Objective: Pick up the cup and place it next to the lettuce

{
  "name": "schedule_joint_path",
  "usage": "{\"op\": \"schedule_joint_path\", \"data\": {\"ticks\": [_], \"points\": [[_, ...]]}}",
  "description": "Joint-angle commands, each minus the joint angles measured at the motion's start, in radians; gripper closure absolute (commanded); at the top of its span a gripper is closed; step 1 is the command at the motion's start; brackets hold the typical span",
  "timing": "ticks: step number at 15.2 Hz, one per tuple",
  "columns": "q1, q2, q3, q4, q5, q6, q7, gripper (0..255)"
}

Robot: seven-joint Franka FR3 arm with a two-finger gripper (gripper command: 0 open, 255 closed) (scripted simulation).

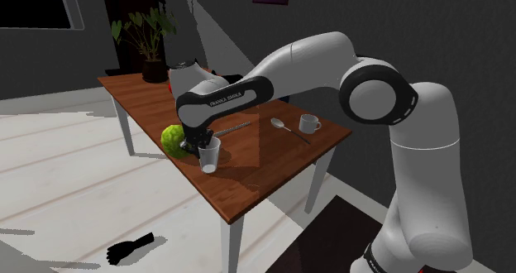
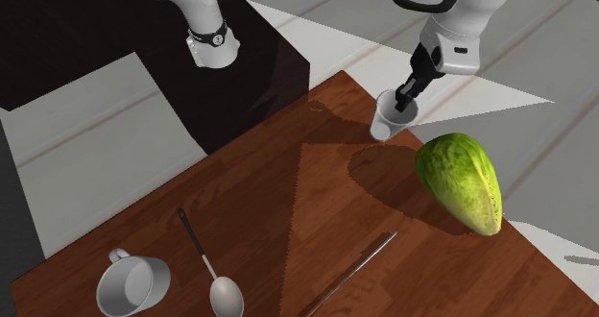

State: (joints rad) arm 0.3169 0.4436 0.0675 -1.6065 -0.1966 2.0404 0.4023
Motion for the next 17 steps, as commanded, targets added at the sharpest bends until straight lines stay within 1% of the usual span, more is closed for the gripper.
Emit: {"op": "schedule_joint_path", "data": {"ticks": [1, 3, 4, 9, 13, 17], "points": [[0.000, 0.000, 0.000, 0.000, 0.000, 0.000, 0.000, 255], [0.000, 0.000, 0.000, 0.000, 0.000, 0.000, 0.000, 255], [0.000, 0.000, 0.000, 0.000, 0.000, 0.000, 0.000, 0], [0.000, 0.000, 0.000, 0.000, 0.000, 0.000, 0.000, 0], [0.009, -0.036, 0.007, 0.074, 0.009, -0.110, -0.007, 0], [0.009, -0.036, 0.007, 0.074, 0.009, -0.110, -0.007, 0]]}}
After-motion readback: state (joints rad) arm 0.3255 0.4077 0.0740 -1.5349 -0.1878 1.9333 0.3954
